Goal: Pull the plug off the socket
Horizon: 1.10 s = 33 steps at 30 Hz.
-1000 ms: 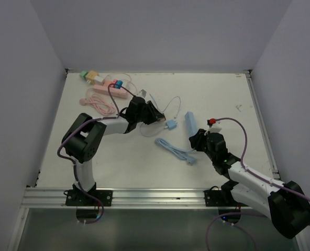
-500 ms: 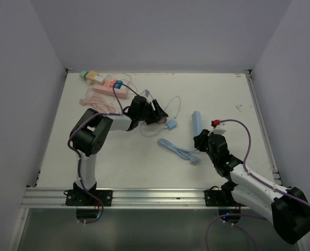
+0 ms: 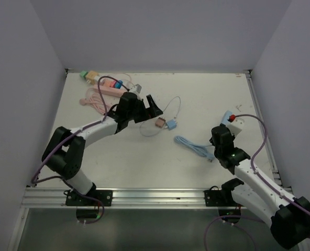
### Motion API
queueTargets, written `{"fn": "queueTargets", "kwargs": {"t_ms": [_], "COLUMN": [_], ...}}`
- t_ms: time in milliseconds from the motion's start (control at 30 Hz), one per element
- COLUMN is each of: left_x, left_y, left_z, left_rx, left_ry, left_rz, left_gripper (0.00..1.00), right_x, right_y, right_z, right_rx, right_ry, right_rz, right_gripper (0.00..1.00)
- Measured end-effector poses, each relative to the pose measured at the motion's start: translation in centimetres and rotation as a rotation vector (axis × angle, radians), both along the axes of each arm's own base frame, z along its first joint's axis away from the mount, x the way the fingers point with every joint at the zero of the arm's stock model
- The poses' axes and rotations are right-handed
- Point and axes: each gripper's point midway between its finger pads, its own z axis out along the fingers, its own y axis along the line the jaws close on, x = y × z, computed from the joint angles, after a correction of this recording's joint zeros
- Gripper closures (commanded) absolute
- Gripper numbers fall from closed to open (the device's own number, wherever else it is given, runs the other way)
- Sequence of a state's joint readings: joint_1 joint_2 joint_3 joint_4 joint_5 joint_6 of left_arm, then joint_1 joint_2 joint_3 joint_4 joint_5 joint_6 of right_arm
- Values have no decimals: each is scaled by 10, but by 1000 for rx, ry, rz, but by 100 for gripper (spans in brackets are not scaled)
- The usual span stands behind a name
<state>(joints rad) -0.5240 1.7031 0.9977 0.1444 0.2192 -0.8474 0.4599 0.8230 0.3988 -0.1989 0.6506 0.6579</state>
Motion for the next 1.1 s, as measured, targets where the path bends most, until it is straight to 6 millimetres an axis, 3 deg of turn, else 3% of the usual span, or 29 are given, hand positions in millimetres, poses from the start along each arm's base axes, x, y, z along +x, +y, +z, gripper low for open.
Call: {"fn": "queueTargets", "kwargs": {"t_ms": [267,400,533,700,867,1100], "left_x": [-22,-30,-35,-42,-56,-64], "left_y": [56,94,137,183,208,234], "left_z": [88,105,111,128,129,96], "left_rx": [127,200,287,392,470,593], "left_ry": [-191,-223,-230,-306,-359,-304], "left_rz": [90,139,205,299,355,422], "left_gripper": [0,0,0,0,0,0], "right_x": [25,43,61,80,97,103], "right_y": [-65,-95,-112,-115,-94,-79], "right_z": [36,42,33,4,-4,-25], "right_rx": [-76,-93,-95,-75,-44,-60], "right_ry": [9,24,68,140,148,221], "right_rz": [-299,-424,-486,-449,-285,-133], "right_gripper": [100,100,100,100,94,48]}}
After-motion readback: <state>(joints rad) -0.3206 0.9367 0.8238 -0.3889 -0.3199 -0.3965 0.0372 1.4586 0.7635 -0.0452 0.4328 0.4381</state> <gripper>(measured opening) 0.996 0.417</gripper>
